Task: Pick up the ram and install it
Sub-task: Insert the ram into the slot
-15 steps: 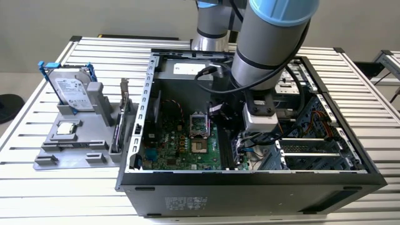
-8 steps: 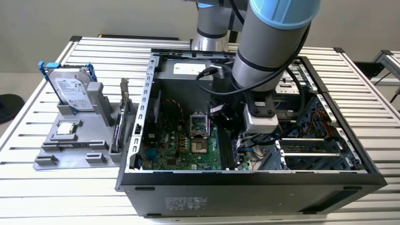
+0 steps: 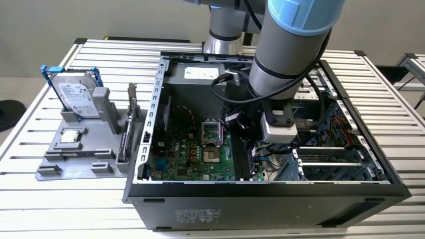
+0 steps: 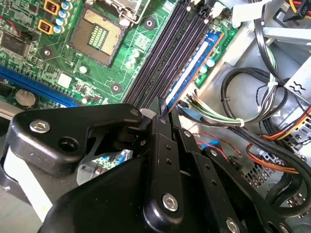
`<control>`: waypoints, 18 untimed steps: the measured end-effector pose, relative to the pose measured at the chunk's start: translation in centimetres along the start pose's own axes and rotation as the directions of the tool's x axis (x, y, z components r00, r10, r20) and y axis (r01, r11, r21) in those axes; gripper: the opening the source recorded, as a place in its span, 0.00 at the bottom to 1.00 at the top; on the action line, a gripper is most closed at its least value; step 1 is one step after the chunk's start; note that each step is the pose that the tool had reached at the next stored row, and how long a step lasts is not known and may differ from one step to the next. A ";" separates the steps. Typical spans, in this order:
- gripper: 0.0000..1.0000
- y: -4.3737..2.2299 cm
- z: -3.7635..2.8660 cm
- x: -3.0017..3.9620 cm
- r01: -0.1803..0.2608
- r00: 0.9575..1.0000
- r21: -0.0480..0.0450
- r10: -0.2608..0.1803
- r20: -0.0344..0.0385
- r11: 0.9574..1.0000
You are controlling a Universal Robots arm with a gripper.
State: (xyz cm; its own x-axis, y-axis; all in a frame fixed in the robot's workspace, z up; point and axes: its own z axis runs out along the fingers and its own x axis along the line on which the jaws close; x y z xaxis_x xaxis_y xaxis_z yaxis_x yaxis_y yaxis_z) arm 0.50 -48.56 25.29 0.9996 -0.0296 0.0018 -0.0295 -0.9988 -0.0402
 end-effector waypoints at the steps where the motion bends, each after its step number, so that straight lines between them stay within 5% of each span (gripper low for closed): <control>1: 0.00 0.00 0.09 0.05 0.000 1.000 0.000 0.000 0.000 1.000; 18: 0.00 -0.44 2.12 0.22 0.005 1.000 0.000 -0.005 0.000 1.000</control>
State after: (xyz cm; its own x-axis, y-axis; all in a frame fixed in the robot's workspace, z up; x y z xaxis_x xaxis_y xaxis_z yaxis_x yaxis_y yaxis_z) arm 0.74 -48.05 23.19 0.9997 -0.0249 0.0019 -0.0248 -0.9989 -0.0402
